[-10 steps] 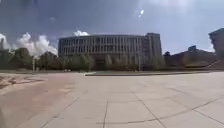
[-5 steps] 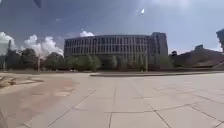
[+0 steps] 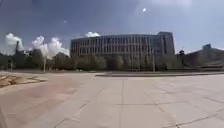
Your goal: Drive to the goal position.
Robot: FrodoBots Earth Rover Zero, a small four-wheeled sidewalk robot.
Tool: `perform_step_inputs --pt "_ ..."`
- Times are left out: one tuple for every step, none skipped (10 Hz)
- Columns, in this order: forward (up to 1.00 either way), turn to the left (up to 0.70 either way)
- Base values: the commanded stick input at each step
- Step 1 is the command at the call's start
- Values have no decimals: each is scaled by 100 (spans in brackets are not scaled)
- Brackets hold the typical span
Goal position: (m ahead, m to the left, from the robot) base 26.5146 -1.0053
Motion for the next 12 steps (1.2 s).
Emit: perform_step_inputs --pt "100 0" --pt "100 0" --pt "100 0" --pt "100 0" --pt "100 0" --pt "100 0" --pt "100 0" --pt "100 0" --pt "100 0" --pt "100 0" --pt "100 0" --pt "100 9"
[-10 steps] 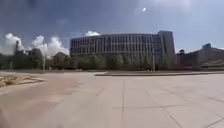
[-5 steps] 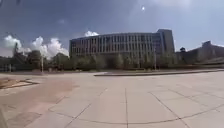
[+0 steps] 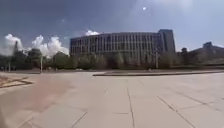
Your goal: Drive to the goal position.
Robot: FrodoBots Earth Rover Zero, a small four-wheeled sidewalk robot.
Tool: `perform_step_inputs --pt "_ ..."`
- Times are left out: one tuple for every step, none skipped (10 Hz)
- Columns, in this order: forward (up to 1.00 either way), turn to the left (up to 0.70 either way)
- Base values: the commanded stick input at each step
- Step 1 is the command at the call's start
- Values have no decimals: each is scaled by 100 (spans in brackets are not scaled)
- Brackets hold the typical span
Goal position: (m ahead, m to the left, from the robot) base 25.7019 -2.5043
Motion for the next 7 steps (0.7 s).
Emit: perform_step_inputs --pt "100 27" --pt "100 27" --pt "100 27" --pt "100 27" --pt "100 27" --pt "100 27" --pt "100 27"
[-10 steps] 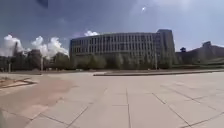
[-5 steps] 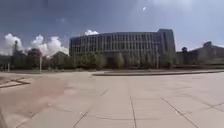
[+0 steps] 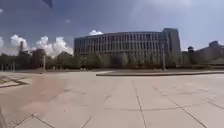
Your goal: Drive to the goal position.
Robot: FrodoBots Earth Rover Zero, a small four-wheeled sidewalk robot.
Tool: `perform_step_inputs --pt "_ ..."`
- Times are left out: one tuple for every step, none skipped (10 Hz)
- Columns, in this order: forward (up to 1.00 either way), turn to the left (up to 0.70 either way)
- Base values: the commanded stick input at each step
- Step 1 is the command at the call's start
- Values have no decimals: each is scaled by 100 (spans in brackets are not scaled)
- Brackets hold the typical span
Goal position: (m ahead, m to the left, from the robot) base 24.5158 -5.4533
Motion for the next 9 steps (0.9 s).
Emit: perform_step_inputs --pt "100 27" --pt "100 27" --pt "100 27" --pt "100 13" --pt "100 0" --pt "100 0" --pt "100 0" --pt "100 0" --pt "100 0"
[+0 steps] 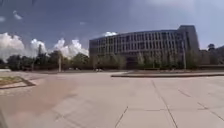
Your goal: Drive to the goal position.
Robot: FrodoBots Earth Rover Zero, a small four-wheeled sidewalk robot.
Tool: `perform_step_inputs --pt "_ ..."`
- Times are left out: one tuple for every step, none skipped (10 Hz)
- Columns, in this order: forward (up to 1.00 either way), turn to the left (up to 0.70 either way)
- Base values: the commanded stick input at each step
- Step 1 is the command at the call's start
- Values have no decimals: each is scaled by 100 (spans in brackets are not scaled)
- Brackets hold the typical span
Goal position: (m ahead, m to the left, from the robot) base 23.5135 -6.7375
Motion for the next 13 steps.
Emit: perform_step_inputs --pt "100 0" --pt "100 0" --pt "100 0" --pt "100 0" --pt "100 0" --pt "100 0" --pt "100 0" --pt "100 0" --pt "100 0" --pt "100 0" --pt "100 0" --pt "100 0" --pt "100 0"
